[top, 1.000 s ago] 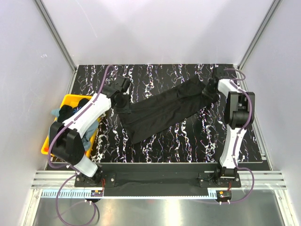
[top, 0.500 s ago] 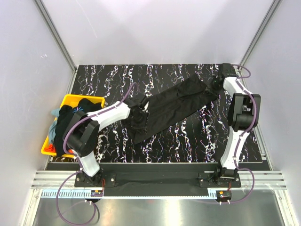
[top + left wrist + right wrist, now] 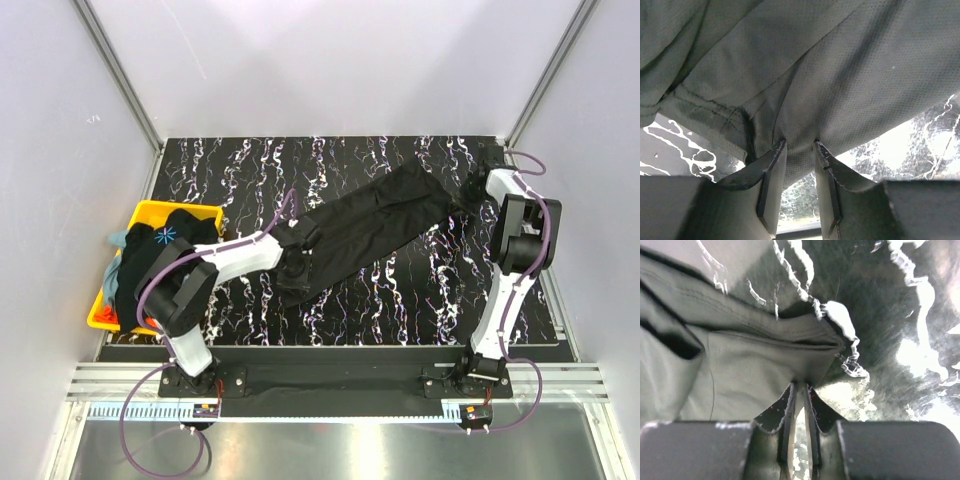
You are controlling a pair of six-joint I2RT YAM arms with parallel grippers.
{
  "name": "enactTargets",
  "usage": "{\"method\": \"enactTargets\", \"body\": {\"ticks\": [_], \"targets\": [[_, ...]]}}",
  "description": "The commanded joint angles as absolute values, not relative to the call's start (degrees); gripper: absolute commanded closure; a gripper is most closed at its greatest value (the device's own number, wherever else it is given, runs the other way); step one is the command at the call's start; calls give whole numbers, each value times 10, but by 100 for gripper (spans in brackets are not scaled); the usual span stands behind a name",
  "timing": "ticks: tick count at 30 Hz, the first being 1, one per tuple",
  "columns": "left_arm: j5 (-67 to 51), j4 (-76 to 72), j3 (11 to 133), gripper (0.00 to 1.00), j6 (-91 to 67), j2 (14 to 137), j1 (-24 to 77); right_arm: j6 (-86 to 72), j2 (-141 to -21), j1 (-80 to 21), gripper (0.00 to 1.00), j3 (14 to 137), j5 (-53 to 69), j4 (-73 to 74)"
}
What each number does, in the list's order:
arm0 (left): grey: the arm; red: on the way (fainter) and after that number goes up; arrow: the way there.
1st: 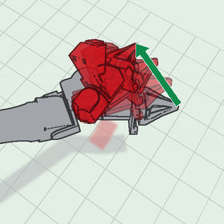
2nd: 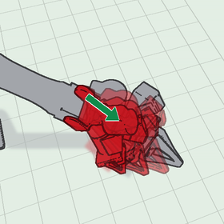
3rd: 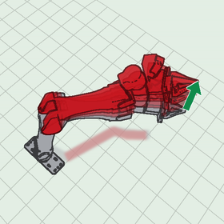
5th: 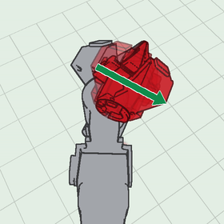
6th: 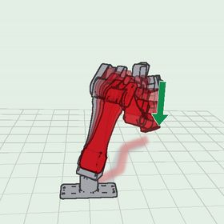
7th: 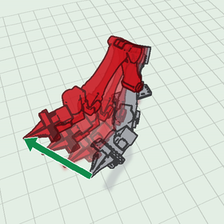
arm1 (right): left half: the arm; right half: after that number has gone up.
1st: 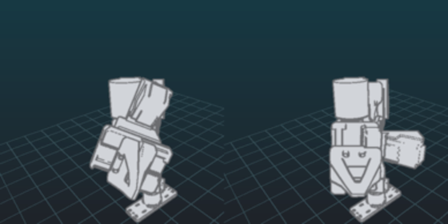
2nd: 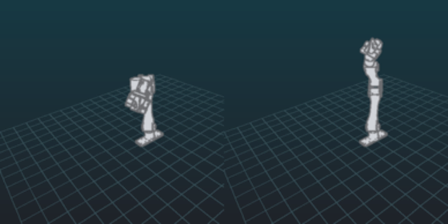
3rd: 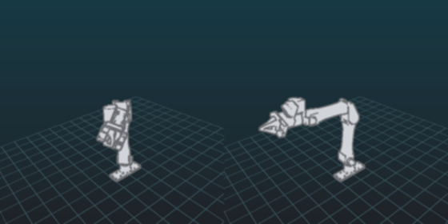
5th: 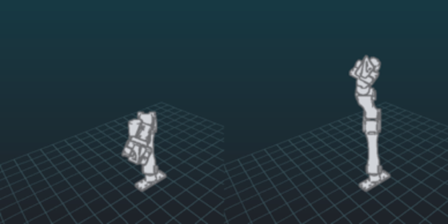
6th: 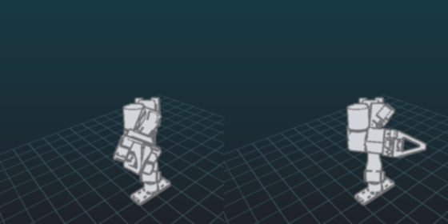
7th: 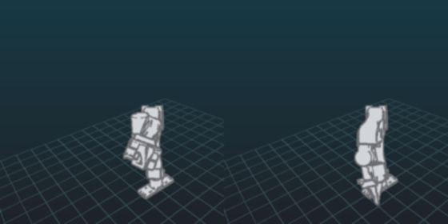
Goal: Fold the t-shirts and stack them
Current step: Fold the tshirt
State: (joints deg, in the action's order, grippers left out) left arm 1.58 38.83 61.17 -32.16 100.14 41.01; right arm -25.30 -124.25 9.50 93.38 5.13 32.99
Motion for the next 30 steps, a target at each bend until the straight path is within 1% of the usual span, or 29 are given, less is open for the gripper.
{"method": "enactTargets", "body": {"ticks": [1, 4, 7, 12, 16, 19, 21, 22, 23, 24, 25, 26, 27, 29, 30], "targets": [[100, 392, 563, 65, -359, 1009, 420, -245, -1273, 96, 82, 958, 18, 348], [105, 385, 552, 64, -363, 1004, 424, -243, -1295, 96, 82, 975, 24, 349], [79, 385, 561, 63, -373, 989, 432, -235, -1313, 96, 83, 1002, 25, 351], [21, 387, 590, 57, -403, 919, 458, -206, -1348, 97, 83, 1077, 13, 359], [-23, 395, 636, 52, -381, 870, 458, -191, -1381, 103, 82, 1143, 6, 371], [17, 443, 692, 49, -338, 878, 437, -184, -1412, 111, 80, 1224, 3, 416], [26, 448, 721, 49, -311, 893, 386, -188, -1412, 112, 78, 1274, 3, 445], [25, 447, 729, 50, -302, 917, 366, -204, -1404, 111, 78, 1279, 22, 461], [35, 446, 756, 51, -291, 934, 329, -217, -1378, 111, 76, 1274, 32, 465], [40, 447, 776, 52, -269, 977, 313, -233, -1359, 110, 73, 1247, 37, 466], [41, 454, 796, 53, -259, 1000, 300, -262, -1316, 109, 71, 1227, 47, 464], [31, 456, 837, 55, -244, 1022, 281, -273, -1293, 108, 69, 1203, 58, 459], [25, 459, 852, 57, -237, 1041, 274, -284, -1271, 109, 64, 1151, 73, 454], [30, 470, 884, 60, -226, 1088, 268, -300, -1210, 108, 60, 1100, 111, 436], [38, 472, 887, 60, -223, 1098, 267, -303, -1190, 106, 54, 1046, 119, 432]]}}
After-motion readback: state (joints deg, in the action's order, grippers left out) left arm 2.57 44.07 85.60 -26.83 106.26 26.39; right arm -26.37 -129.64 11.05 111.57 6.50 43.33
